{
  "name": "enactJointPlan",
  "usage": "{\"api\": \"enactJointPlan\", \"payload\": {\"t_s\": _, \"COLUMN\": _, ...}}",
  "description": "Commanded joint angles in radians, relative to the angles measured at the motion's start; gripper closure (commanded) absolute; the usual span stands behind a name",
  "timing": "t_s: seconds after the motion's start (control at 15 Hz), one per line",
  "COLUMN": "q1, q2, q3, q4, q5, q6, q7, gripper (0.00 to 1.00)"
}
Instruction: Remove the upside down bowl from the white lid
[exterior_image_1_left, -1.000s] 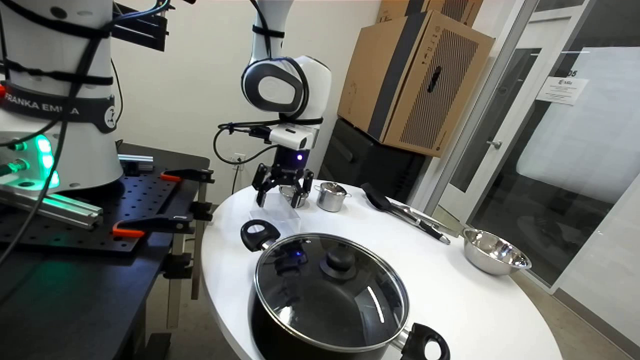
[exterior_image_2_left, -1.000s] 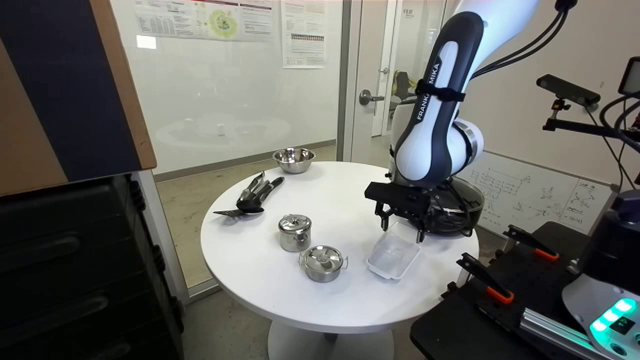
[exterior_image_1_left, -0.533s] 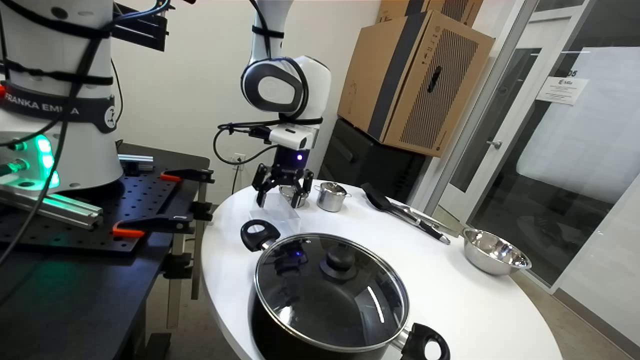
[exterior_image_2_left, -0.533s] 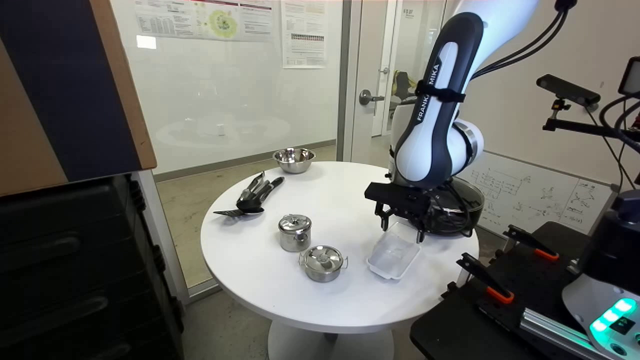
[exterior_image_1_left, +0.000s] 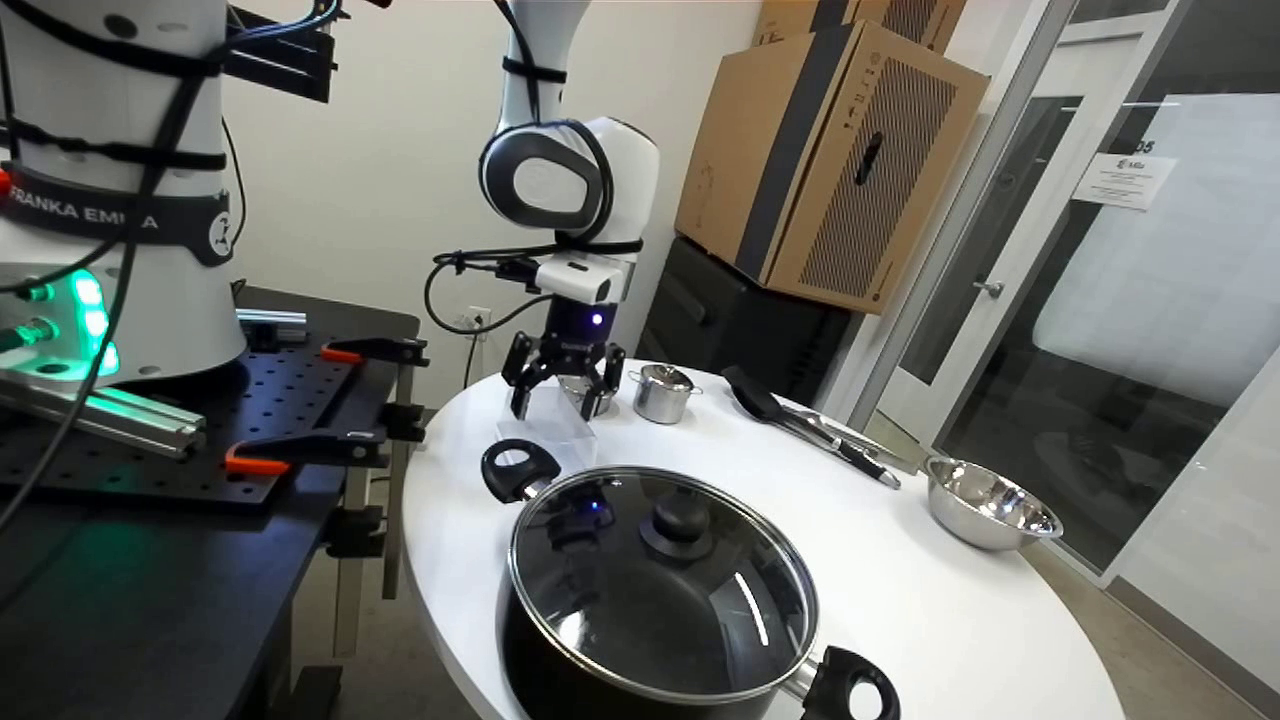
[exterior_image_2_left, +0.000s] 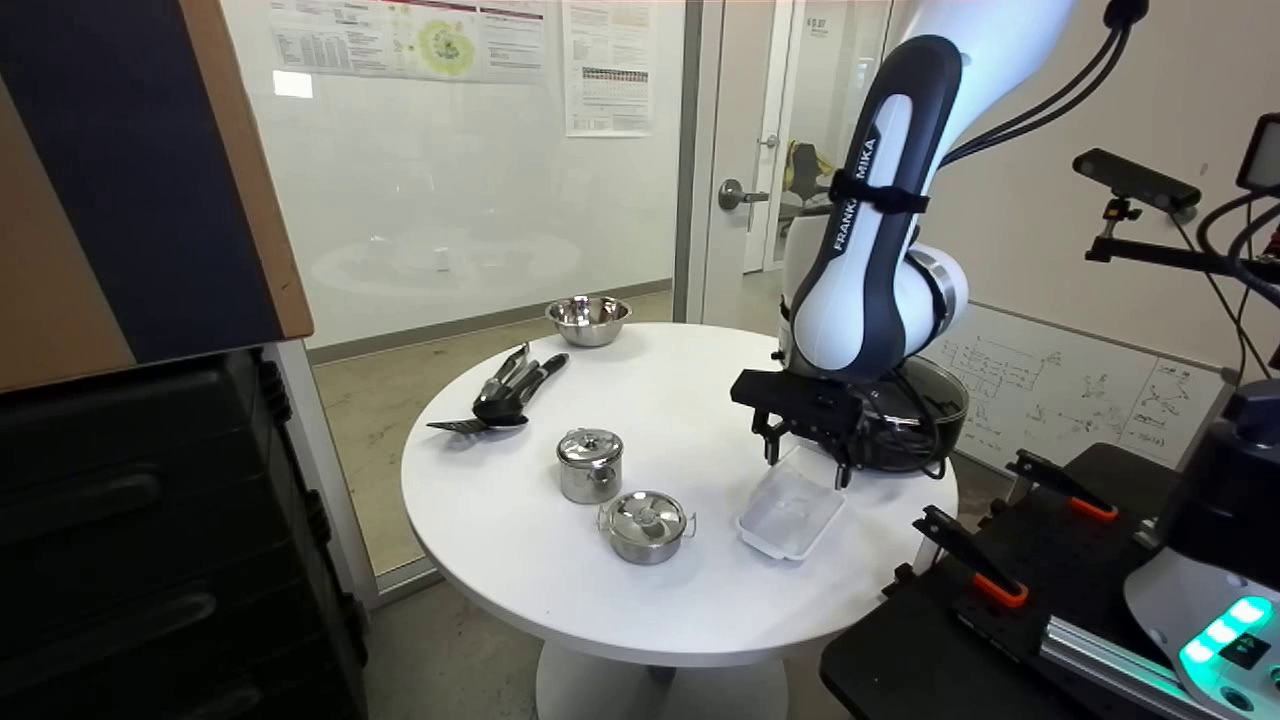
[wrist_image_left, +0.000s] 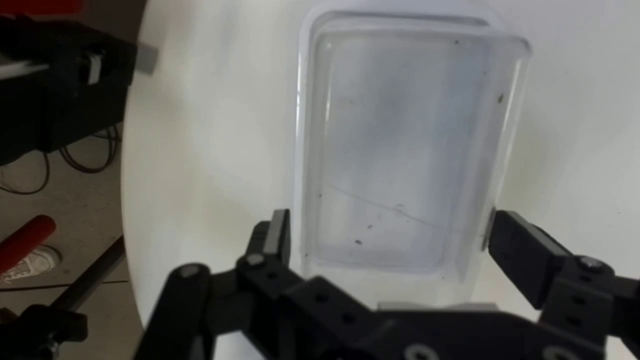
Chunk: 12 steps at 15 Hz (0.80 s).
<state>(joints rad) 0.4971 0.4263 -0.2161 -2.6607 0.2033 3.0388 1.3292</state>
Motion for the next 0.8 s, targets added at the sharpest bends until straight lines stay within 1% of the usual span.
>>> {"api": "enactJointPlan", "payload": {"t_s": 0.0, "q1": 0.030, "q2": 0.022, "q3": -0.021, "q4": -0.001, "q5": -0.008, "q6": 0.042, "q7": 0.036, "gripper": 0.00}}
{"api": "enactJointPlan", "payload": {"t_s": 0.67, "q1": 0.044, "q2": 0.074, "q3": -0.022, "q4": 0.011, "q5": 0.021, "q6": 0.078, "q7": 0.042, "gripper": 0.00}}
{"api": "enactJointPlan", "payload": {"t_s": 0.73, "q1": 0.037, "q2": 0.076, "q3": -0.016, "q4": 0.013, "q5": 0.027, "q6": 0.085, "q7": 0.046, "gripper": 0.25}}
